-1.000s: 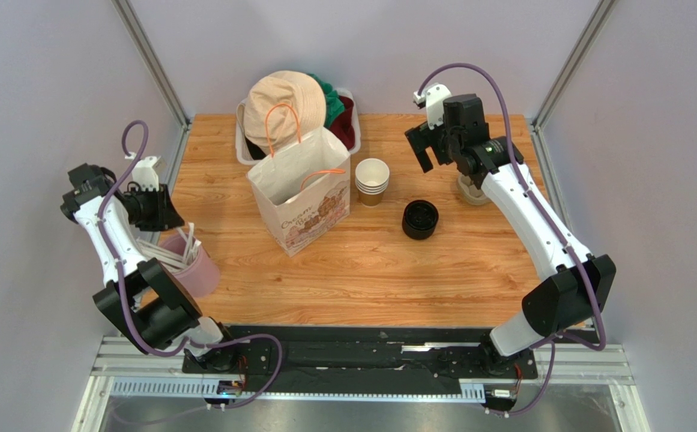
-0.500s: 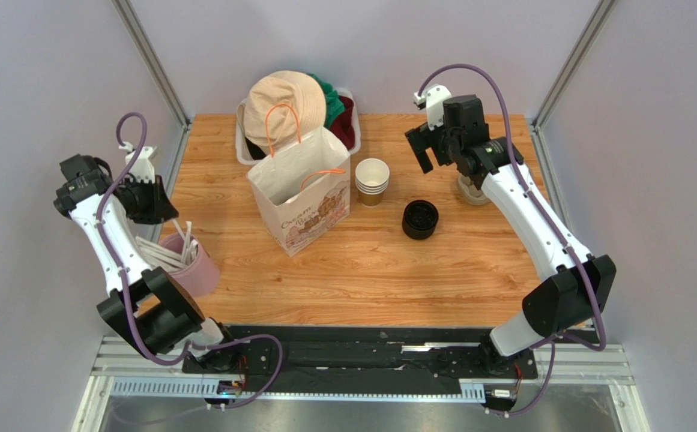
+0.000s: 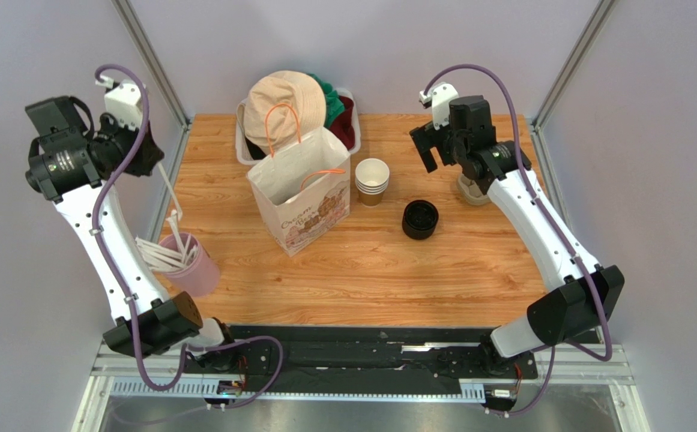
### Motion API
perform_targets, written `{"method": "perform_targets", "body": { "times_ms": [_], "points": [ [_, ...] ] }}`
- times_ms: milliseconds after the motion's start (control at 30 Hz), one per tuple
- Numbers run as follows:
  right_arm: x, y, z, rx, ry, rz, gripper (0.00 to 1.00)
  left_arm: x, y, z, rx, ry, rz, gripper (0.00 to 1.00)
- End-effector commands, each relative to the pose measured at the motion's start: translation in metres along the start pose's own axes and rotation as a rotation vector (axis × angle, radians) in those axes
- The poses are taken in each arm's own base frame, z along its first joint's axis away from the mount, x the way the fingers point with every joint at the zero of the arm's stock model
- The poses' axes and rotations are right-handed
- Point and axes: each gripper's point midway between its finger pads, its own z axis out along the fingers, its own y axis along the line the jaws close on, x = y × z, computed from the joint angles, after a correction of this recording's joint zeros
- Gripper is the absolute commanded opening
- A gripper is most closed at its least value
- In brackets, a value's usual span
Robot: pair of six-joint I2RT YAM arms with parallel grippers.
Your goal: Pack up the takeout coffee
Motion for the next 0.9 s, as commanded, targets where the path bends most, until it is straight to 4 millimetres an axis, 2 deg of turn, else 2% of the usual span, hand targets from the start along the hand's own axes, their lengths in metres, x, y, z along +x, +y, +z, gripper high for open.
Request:
{"method": "perform_targets", "body": {
  "times_ms": [0, 67, 100, 167, 200, 267, 300, 367, 400, 433, 567, 667, 767, 833, 867],
  "points": [
    [-0.014, -0.017, -0.014, 0.067, -0.071, 0.028, 0.99, -0.063, -0.023, -0.017, -0.006, -0.101, 0.089, 0.14],
    [-0.011, -0.018, -0.014, 0.068, -0.066, 0.036, 0.99, -0.078, -0.026, -0.009, -0.001, -0.104, 0.099, 0.14],
    [-0.01, -0.018, -0.014, 0.067, -0.064, 0.036, 0.99, -0.096, -0.037, -0.007, 0.025, -0.134, 0.132, 0.13],
    [-0.008, -0.019, -0.014, 0.066, -0.062, 0.04, 0.99, -0.113, -0.045, -0.002, 0.035, -0.161, 0.147, 0.13],
    [-0.008, -0.019, -0.014, 0.067, -0.062, 0.044, 0.99, -0.13, -0.059, 0.003, 0.066, -0.197, 0.183, 0.13],
    [-0.007, -0.021, -0.016, 0.07, -0.065, 0.049, 0.99, -0.148, -0.068, 0.008, 0.063, -0.242, 0.208, 0.13],
    [-0.007, -0.022, -0.016, 0.072, -0.066, 0.05, 0.99, -0.157, -0.082, 0.015, 0.091, -0.263, 0.236, 0.13],
    [-0.006, -0.023, -0.018, 0.073, -0.068, 0.054, 0.99, -0.173, -0.092, 0.019, 0.089, -0.31, 0.265, 0.12],
    [-0.006, -0.025, -0.019, 0.077, -0.07, 0.058, 0.99, -0.179, -0.107, 0.023, 0.122, -0.328, 0.285, 0.13],
    [-0.006, -0.025, -0.02, 0.074, -0.074, 0.059, 0.99, -0.182, -0.113, 0.024, 0.139, -0.338, 0.279, 0.13],
    [-0.004, -0.025, -0.021, 0.074, -0.074, 0.063, 0.99, -0.205, -0.147, 0.016, 0.246, -0.443, 0.28, 0.12],
    [-0.004, -0.024, -0.021, 0.07, -0.073, 0.063, 0.99, -0.217, -0.161, -0.004, 0.273, -0.51, 0.293, 0.12],
    [-0.004, -0.025, -0.022, 0.076, -0.08, 0.061, 0.99, -0.221, -0.171, -0.022, 0.302, -0.552, 0.293, 0.12],
    [-0.005, -0.025, -0.023, 0.075, -0.084, 0.062, 0.99, -0.22, -0.175, -0.028, 0.323, -0.563, 0.275, 0.12],
    [-0.004, -0.025, -0.022, 0.072, -0.082, 0.061, 0.99, -0.218, -0.18, -0.024, 0.355, -0.563, 0.271, 0.12]
  ]
}}
